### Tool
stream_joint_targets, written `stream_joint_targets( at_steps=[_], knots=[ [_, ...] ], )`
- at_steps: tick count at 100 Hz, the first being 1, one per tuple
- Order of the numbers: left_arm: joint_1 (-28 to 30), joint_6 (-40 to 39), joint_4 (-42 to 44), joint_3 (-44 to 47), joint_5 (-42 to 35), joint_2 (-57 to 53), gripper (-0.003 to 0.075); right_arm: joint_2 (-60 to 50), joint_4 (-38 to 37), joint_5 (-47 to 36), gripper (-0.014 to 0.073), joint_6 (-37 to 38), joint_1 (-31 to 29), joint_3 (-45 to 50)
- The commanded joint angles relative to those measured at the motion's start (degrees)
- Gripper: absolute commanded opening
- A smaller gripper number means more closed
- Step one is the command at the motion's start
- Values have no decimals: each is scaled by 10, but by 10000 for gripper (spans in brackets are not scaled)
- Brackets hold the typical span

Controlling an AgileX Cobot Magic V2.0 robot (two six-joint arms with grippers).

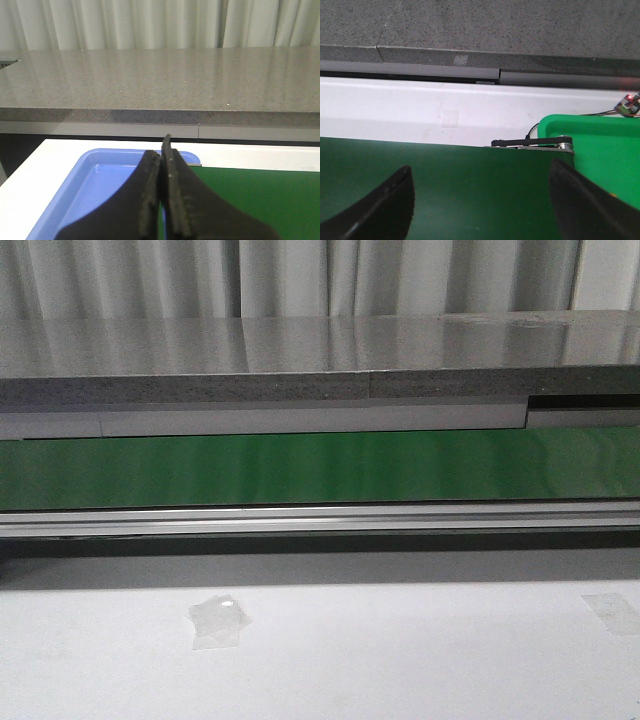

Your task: Move button from left to right

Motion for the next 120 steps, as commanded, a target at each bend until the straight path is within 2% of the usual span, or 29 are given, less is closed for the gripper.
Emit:
stream_joint_targets(
  at_steps=[1, 14, 30, 47, 61, 84, 120],
  knots=[
    [-4, -1, -5, -16, -47, 3, -20, -66, 8, -84, 553, -6, 1, 45],
    [-4, -1, -5, -16, -47, 3, -20, -145, 8, -125, 553, -6, 1, 139],
    [-4, -1, -5, -16, -47, 3, -20, -249, 8, -127, 548, -6, 1, 222],
    [-4, -1, -5, -16, -47, 3, -20, -344, 8, -94, 463, -6, 1, 269],
    [-4, -1, -5, -16, -47, 3, -20, -391, 8, -72, 294, -6, 1, 280],
    [-4, -1, -5, -16, -47, 3, -20, -401, 8, -68, -72, -6, 1, 280],
    [-4, -1, -5, -16, -47, 3, -20, -401, 8, -66, -65, -6, 1, 280]
  ],
)
